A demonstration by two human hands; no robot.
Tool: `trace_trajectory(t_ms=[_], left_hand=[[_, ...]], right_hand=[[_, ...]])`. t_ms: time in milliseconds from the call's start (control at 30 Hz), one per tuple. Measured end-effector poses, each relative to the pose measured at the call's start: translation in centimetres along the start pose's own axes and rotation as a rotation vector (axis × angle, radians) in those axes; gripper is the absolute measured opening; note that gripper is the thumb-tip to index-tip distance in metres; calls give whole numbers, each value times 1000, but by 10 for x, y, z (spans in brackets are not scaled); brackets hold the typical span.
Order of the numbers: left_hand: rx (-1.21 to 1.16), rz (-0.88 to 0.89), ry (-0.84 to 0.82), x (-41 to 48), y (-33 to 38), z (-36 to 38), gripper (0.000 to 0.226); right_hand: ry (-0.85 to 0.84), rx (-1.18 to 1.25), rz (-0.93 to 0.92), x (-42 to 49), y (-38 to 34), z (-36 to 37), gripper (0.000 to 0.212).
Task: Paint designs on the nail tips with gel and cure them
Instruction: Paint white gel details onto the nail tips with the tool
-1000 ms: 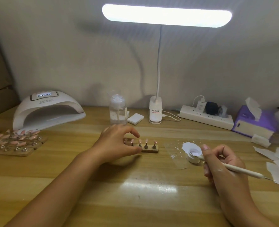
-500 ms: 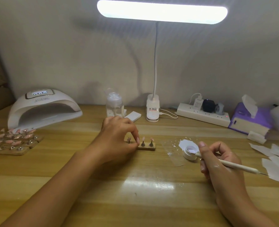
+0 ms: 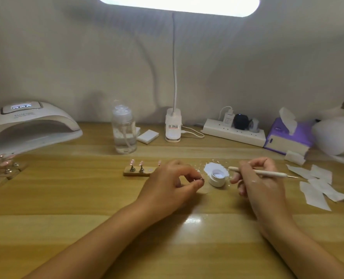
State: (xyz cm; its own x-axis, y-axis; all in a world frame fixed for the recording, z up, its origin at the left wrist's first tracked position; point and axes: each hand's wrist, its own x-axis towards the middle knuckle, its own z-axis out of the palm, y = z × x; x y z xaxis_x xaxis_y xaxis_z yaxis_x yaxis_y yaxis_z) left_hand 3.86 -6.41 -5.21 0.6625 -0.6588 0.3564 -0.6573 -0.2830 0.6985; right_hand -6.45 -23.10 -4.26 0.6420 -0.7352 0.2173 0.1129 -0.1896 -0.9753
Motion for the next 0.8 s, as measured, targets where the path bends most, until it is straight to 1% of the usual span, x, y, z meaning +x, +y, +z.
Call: trace_trajectory(t_ms=[67,133,333,467,633,800], left_hand=[[38,0,-2,0,-2,5,3],[58,8,-15,0,-3,8,4],[106,35,-34,0,-5,9,6],[113,43,-35,0,-5,10,9],[113,43,-29,1,-6,12,7],[124,43,-66,3,-7,11,8]], right_hand=[[-7,-56,23,1,5,1,18],[-4,-86,47,3,8,2,22],[-13,-155,30,2,8,2,20],[-10,-201,12,2,9,4,22],[-10,-228,-2,3,10,5,26],[9,-207,5,3,10,6,27]])
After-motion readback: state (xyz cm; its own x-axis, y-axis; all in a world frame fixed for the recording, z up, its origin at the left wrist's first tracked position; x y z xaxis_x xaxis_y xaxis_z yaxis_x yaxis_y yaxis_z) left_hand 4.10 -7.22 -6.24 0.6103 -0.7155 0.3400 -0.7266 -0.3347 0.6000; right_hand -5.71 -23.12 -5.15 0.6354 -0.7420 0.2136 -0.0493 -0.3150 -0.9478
